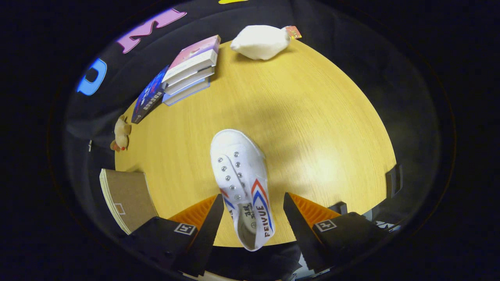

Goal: Open the storage box then place both shoes into the box .Put the left shoe in first, then the right shoe, with the right side of both shoes facing outward in a uniform manner.

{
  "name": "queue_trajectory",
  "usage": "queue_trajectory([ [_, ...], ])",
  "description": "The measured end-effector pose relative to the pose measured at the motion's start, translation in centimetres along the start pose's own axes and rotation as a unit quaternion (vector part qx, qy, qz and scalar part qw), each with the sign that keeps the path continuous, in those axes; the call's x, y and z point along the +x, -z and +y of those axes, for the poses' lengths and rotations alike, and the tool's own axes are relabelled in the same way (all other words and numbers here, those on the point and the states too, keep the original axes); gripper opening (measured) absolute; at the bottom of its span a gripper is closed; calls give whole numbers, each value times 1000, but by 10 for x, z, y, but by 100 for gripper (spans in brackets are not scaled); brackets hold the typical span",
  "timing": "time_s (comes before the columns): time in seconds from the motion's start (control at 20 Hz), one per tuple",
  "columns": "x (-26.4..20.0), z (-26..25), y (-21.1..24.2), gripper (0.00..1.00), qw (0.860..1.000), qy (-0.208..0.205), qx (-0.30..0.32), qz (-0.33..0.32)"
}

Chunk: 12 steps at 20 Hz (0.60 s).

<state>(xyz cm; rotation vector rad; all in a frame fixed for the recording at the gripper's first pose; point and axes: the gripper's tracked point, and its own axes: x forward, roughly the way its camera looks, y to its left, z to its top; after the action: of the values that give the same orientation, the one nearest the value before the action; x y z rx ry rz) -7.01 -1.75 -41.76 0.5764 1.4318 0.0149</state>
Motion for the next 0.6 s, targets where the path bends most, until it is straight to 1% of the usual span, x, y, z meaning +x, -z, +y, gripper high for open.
queue_trajectory([
  [0.1,12,-5,0,87,1000,3,-6,11],
  [0.25,28,-5,5,78,999,15,-39,24],
  [0.3,31,-3,6,78,998,13,-47,28],
  [0.35,32,1,7,73,998,6,-48,32],
  [0.4,31,-3,7,67,998,20,-53,34],
  [0.5,33,-8,6,43,997,21,-70,31],
  [0.55,33,-9,5,29,997,20,-67,26],
  [0.6,31,-7,4,20,998,12,-58,25],
])
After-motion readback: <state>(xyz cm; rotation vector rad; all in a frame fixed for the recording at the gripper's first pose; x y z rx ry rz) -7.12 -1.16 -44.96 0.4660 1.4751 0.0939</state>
